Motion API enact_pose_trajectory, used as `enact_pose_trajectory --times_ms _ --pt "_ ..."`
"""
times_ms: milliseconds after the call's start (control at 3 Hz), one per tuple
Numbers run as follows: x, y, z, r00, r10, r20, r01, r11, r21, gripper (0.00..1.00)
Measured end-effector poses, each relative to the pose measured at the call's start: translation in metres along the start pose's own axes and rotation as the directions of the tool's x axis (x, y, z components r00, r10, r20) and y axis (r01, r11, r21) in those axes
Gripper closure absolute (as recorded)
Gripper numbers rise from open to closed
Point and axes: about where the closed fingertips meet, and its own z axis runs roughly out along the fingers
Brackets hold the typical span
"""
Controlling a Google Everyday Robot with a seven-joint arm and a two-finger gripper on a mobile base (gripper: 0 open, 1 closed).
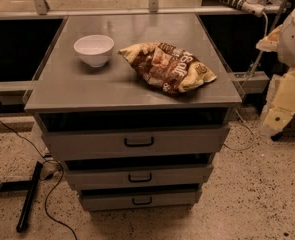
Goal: Open top drawer
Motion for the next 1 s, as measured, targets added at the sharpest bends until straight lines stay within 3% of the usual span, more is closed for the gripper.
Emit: enact_pose_trajectory --times_ms 667,1000 --pt "0.001 0.004 0.004 1.000 -0.005 0.017 0.005 1.0000 0.006 0.00" --pt "0.003 0.017 0.025 0.998 -0.048 0.045 0.048 0.9989 0.004 0.00"
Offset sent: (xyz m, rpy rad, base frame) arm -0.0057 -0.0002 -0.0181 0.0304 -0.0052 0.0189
